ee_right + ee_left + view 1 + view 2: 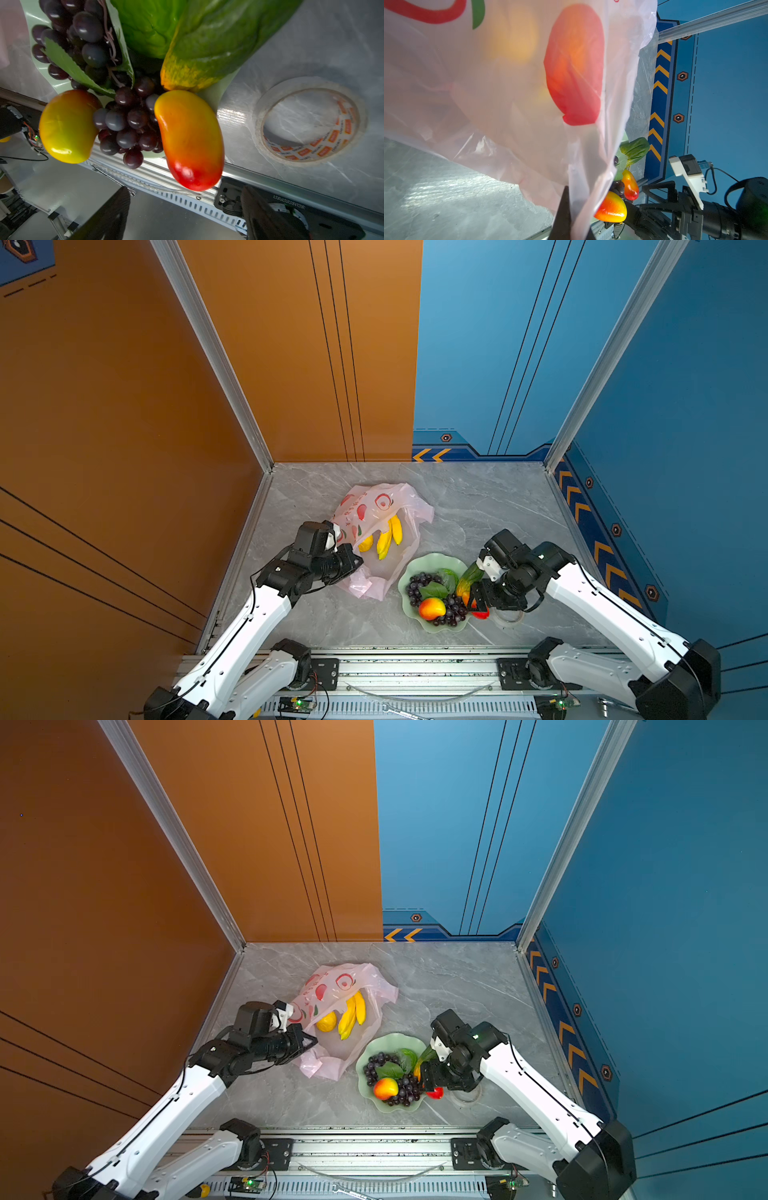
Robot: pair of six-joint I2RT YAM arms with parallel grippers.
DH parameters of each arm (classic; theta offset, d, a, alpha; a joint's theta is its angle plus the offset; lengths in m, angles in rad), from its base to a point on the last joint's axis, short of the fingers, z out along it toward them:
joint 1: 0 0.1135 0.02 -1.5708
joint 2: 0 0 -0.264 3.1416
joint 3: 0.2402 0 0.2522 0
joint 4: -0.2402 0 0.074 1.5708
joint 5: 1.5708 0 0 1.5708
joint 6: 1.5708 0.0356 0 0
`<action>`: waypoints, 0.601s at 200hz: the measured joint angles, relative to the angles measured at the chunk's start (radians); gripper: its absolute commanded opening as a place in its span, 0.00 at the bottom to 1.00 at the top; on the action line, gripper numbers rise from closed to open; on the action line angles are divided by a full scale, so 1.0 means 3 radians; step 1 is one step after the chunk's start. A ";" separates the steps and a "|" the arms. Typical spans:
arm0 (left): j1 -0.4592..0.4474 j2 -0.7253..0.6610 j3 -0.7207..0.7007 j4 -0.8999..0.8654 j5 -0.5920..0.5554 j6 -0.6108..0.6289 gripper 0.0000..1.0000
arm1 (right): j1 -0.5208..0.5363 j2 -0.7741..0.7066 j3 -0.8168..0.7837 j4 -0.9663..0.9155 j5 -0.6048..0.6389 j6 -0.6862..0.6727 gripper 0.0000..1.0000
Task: Place the fruits into the plastic bag
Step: Pick up the fruit from the plate.
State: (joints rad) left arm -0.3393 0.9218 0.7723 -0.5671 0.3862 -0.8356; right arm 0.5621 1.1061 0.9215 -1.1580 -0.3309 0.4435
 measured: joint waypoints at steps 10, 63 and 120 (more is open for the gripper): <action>0.0000 0.0000 0.0000 -0.0004 0.0000 0.0000 0.00 | -0.0020 0.0020 -0.0024 0.0065 -0.0046 0.0005 0.82; 0.0000 0.0001 0.0000 -0.0008 0.0000 0.0000 0.00 | -0.0196 0.0104 -0.0198 0.0292 -0.0209 0.0004 0.81; 0.0000 0.0025 0.0000 -0.0020 0.0000 0.0001 0.00 | -0.0254 0.0158 -0.0303 0.0434 -0.0308 0.0027 0.74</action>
State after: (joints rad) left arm -0.3393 0.9295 0.7723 -0.5732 0.3862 -0.8352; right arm 0.4858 1.1534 0.8307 -1.0279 -0.4232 0.4515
